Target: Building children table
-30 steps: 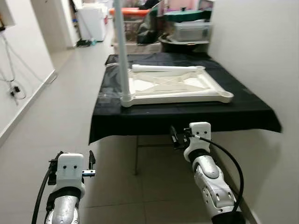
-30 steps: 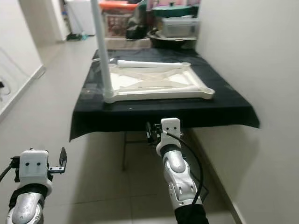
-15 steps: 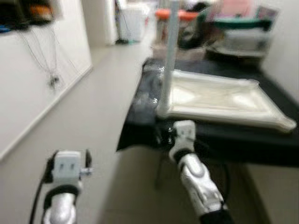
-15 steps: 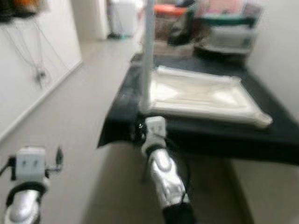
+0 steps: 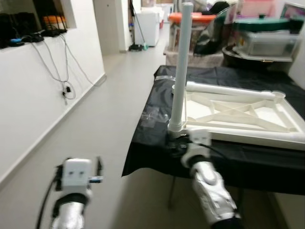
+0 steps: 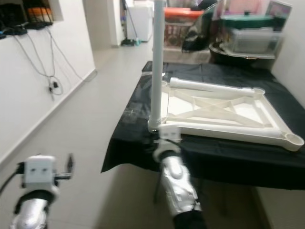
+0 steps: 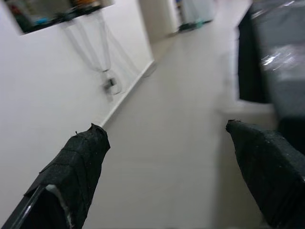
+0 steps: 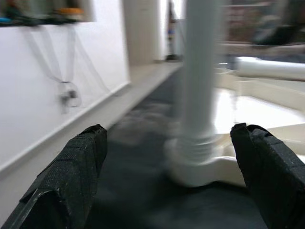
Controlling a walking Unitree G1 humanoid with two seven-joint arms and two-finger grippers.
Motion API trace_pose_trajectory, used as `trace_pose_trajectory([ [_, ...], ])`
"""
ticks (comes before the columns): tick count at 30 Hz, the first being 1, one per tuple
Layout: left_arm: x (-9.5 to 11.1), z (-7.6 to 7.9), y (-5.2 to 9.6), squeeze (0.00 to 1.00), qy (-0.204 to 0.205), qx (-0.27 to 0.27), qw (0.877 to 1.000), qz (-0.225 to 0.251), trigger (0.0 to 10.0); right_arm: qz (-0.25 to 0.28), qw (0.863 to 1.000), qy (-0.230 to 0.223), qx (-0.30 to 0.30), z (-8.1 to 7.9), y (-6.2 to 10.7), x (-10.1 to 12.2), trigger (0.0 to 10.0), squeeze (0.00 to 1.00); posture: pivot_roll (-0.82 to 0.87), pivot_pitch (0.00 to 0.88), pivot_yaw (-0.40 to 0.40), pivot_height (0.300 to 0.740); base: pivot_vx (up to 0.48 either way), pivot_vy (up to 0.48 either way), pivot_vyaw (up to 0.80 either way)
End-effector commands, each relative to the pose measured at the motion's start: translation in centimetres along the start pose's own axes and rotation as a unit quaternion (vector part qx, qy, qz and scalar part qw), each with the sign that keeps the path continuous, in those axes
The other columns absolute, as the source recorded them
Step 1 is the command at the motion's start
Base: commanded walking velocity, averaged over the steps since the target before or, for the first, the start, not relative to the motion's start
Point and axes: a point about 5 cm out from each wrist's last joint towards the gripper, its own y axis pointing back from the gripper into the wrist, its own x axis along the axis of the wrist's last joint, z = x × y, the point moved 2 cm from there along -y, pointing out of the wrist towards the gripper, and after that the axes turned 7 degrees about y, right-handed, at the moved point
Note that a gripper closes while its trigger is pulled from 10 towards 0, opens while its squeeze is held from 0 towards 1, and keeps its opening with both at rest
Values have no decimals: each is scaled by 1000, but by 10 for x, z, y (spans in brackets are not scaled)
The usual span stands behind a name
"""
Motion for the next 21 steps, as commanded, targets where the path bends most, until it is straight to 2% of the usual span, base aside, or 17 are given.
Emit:
trace_pose_trajectory([
  [1,0,6,1,0,2,-8,1000,-2,10000,1,999,9,-33,16,2,-1,10000,0,94,0,-25,740,315,0,-619],
  [2,0,5,1,0,4,-4,1000,-2,10000,-4,999,14,-51,22,2,-2,10000,0,94,0,-25,740,0,0,-800],
  [5,-1,5,1,0,10,-2,1000,-6,10000,-6,998,22,-61,27,1,-2,10000,0,94,0,-25,740,0,0,-800],
  [9,0,5,1,0,11,-1,1000,-4,10000,-7,999,15,-51,24,1,-3,10000,0,93,0,-22,740,0,0,-800],
  [13,3,1,0,0,7,12,1000,1,10000,-10,999,8,-36,16,0,-3,10000,0,97,0,-26,740,0,0,0],
  [15,7,-5,0,0,3,29,1000,11,10000,-9,999,9,-34,15,0,-2,10000,0,97,0,-26,740,0,0,0],
  [21,26,-37,-8,0,-9,101,993,54,10000,-8,999,9,-39,17,-1,-2,10000,0,96,0,-27,740,0,0,0],
])
